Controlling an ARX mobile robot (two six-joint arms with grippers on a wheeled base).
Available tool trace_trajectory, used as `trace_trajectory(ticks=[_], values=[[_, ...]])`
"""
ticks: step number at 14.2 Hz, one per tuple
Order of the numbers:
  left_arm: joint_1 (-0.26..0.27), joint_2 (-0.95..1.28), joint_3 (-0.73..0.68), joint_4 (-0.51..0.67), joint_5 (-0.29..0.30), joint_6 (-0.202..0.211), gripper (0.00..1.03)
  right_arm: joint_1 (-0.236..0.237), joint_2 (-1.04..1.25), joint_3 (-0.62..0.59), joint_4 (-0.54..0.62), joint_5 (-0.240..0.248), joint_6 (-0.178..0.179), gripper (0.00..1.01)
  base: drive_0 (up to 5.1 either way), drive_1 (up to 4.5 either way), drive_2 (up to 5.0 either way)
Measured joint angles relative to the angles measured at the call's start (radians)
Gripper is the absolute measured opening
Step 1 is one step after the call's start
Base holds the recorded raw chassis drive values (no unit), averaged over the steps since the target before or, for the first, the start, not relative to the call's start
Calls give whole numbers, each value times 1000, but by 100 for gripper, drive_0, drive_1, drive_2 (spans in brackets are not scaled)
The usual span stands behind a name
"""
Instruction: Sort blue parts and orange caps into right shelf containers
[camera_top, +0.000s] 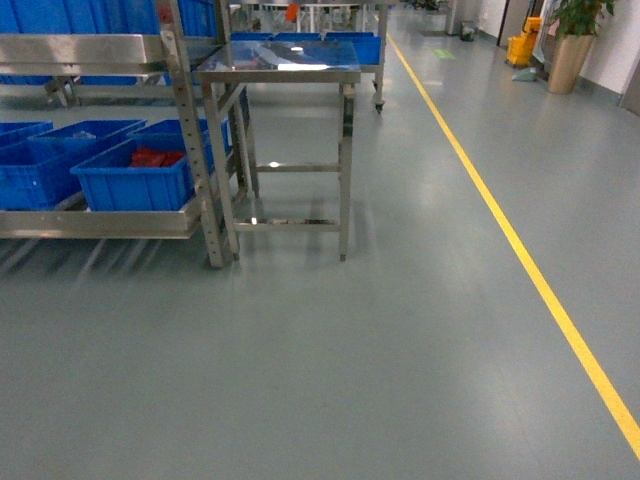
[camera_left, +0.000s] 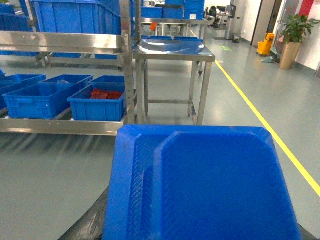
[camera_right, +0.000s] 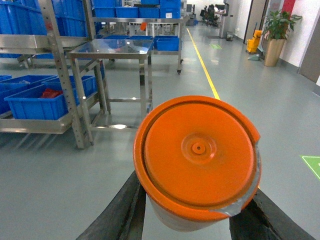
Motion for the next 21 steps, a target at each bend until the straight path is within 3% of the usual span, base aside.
trace_trajectory(ticks=[21], values=[[0,0,0,2,0,0,43,0,0,0,2,0,0,40,4,437,-429]])
